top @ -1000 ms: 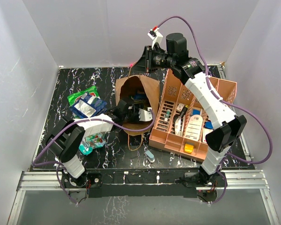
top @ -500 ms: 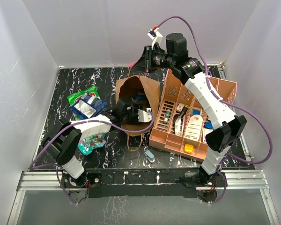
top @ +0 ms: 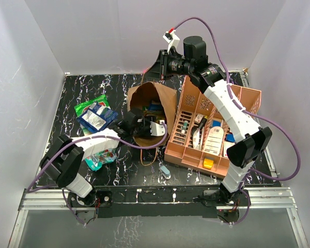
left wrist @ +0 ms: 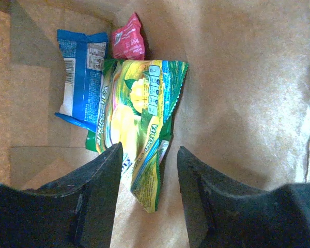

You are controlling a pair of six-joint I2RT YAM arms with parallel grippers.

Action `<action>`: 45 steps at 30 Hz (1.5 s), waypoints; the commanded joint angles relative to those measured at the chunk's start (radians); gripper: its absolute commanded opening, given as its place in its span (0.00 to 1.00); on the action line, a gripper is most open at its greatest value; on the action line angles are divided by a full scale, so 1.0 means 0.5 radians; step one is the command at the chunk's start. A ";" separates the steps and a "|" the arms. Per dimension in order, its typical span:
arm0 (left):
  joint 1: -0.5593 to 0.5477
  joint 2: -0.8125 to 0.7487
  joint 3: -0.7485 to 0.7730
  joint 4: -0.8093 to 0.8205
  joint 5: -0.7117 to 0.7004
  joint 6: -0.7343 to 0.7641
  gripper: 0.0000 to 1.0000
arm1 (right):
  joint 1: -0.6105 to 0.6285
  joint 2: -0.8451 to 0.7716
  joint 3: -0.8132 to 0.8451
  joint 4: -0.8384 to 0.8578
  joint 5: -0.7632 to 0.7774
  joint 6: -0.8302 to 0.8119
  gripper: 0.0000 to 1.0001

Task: Take the snacks out of the paper bag
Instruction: Take out the snack from the paper bag.

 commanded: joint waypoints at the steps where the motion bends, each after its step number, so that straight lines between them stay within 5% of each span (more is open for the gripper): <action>1: -0.005 0.047 0.003 0.063 0.018 -0.017 0.45 | 0.010 -0.123 0.015 0.180 -0.010 0.017 0.07; 9: -0.006 0.209 0.097 0.065 -0.067 0.040 0.44 | 0.010 -0.117 0.029 0.167 -0.008 0.017 0.07; 18: 0.002 0.423 0.137 0.583 -0.329 0.104 0.41 | 0.016 -0.093 0.084 0.154 -0.017 0.030 0.07; 23: 0.041 0.645 0.346 0.510 -0.296 0.155 0.40 | 0.020 -0.091 0.112 0.137 -0.017 0.038 0.07; 29: 0.062 0.785 0.495 0.550 -0.432 0.228 0.08 | 0.025 -0.103 0.094 0.123 -0.010 0.034 0.07; 32: 0.060 0.722 0.503 0.525 -0.466 0.240 0.00 | 0.025 -0.115 0.068 0.110 0.007 0.015 0.07; 45: -0.063 -0.113 0.149 0.083 -0.342 -0.023 0.00 | 0.022 -0.220 -0.140 0.205 0.171 -0.013 0.07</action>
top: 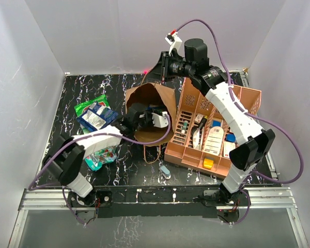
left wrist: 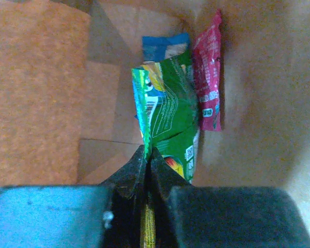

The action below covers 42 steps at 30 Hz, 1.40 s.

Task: Take the snacks out of the paper bag
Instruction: Take out the snack from the paper bag, then place the snack at the center of the board.

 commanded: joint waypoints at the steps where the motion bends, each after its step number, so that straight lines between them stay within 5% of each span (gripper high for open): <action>1: -0.062 -0.346 -0.028 -0.254 0.083 -0.164 0.00 | 0.010 -0.156 -0.057 0.210 0.075 -0.013 0.07; 13: -0.152 -1.090 0.296 -1.181 0.367 -0.693 0.00 | -0.012 -0.218 -0.284 0.328 0.127 -0.016 0.07; 22: -0.157 -1.472 0.715 -1.555 0.168 -1.231 0.00 | -0.027 -0.245 -0.411 0.408 0.124 -0.004 0.07; 28: -0.159 -1.470 1.243 -1.934 -0.297 -1.612 0.00 | -0.029 -0.267 -0.508 0.450 0.117 0.005 0.07; 32: -0.160 -1.422 1.487 -2.217 -0.844 -1.814 0.00 | -0.044 -0.276 -0.515 0.450 0.148 -0.001 0.07; 38: -0.160 -1.263 1.499 -2.777 -1.746 -2.034 0.00 | -0.065 -0.276 -0.470 0.455 0.188 -0.002 0.07; 42: -0.156 -1.056 1.371 -3.162 -2.052 -2.360 0.00 | -0.077 -0.280 -0.477 0.466 0.189 0.002 0.07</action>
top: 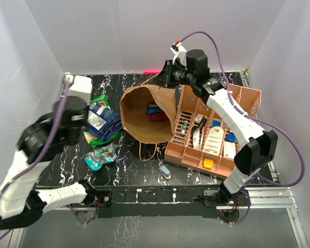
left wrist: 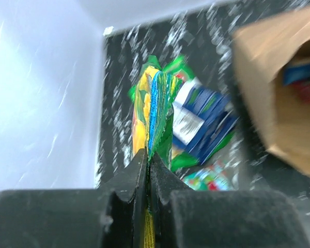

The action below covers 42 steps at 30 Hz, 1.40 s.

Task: Take the snacks out of the paper bag
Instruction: Place the snack at the center of the board.

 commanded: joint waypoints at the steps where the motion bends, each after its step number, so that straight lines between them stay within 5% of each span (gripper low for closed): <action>1: 0.000 0.257 -0.142 -0.515 -0.516 -0.431 0.00 | -0.024 -0.114 0.052 0.141 0.033 -0.011 0.07; 11: 0.106 0.401 -0.585 -0.510 -0.336 -0.851 0.00 | -0.044 -0.185 -0.034 0.155 0.026 -0.001 0.07; 18: 0.307 0.287 -0.827 -0.265 -0.237 -0.716 0.00 | -0.047 -0.201 -0.061 0.181 0.009 0.021 0.07; 22: 0.496 0.259 -0.933 0.073 -0.196 -0.415 0.00 | -0.047 -0.212 -0.102 0.215 -0.007 0.042 0.07; 34: 0.918 0.320 -1.446 2.077 0.252 1.125 0.00 | -0.047 -0.220 -0.092 0.194 -0.017 0.045 0.07; 38: 0.962 0.561 -1.494 2.277 0.497 1.464 0.00 | -0.049 -0.220 -0.096 0.186 -0.021 0.048 0.07; 42: 0.956 0.651 -1.580 2.217 0.862 1.434 0.00 | -0.050 -0.227 -0.101 0.186 -0.026 0.054 0.07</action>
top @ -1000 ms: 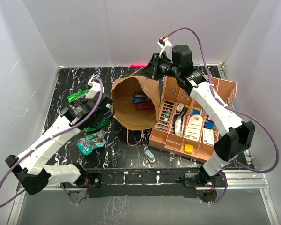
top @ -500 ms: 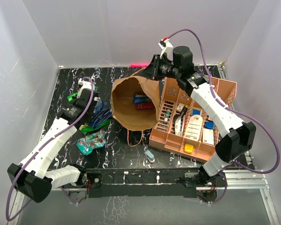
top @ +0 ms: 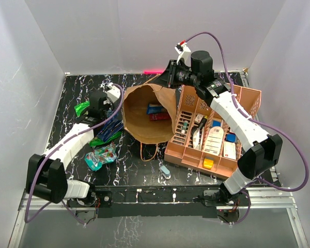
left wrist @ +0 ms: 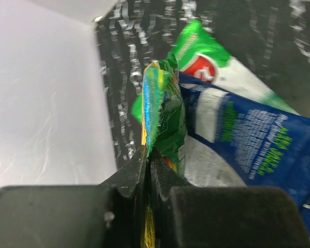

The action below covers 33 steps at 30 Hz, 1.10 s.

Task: Take the snacks out of the paper bag
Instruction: Place the snack at the center of the board.

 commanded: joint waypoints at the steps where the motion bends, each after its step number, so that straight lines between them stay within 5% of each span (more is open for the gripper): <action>1: -0.012 -0.004 -0.118 0.177 0.457 0.194 0.00 | -0.014 -0.116 0.015 0.096 -0.021 0.002 0.07; 11: -0.034 -0.290 -0.537 0.360 0.869 0.200 0.00 | -0.013 -0.115 0.021 0.111 -0.050 0.031 0.07; 22: -0.066 -0.127 -0.547 0.242 0.866 0.161 0.00 | -0.014 -0.145 0.013 0.099 -0.021 0.014 0.07; 28: -0.070 -0.269 -0.469 0.102 0.840 0.093 0.42 | -0.020 -0.141 0.027 0.096 -0.022 0.005 0.07; 33: -0.071 -0.355 -0.178 -0.252 0.889 -0.083 0.55 | -0.020 -0.128 0.012 0.102 -0.041 0.005 0.07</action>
